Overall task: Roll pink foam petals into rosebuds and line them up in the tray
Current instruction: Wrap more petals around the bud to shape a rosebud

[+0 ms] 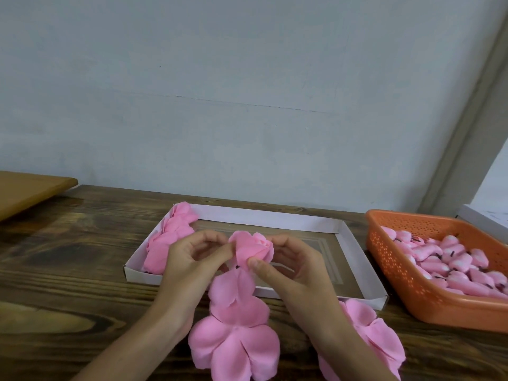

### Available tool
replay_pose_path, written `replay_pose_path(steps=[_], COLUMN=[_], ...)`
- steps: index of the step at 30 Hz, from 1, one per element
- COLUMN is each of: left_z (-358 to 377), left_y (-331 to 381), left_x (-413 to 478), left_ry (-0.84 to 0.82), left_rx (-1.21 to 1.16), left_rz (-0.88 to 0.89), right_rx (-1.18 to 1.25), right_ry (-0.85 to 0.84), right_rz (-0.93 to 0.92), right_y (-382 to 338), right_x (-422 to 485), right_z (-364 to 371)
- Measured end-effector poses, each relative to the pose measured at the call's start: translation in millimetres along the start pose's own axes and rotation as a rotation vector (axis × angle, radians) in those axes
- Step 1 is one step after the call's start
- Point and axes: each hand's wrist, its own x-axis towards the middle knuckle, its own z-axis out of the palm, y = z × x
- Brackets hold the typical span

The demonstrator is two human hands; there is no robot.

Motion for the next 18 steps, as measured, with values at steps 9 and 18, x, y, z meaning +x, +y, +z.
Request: replay_pose_path(steps=[9, 18], left_z=[1.6, 9.4], left_y=[0.8, 5.4], left_x=[-0.1, -8.7], left_ry=[-0.009, -0.008], left_rx=[-0.033, -0.091], left_rz=[0.057, 0.119], right_rx=[-0.028, 0.004], right_ry=[0.008, -0.058], right_rz=[-0.008, 0.017], right_y=[-3.0, -1.2], right_x=[0.5, -0.9], right_z=[-1.2, 0.7])
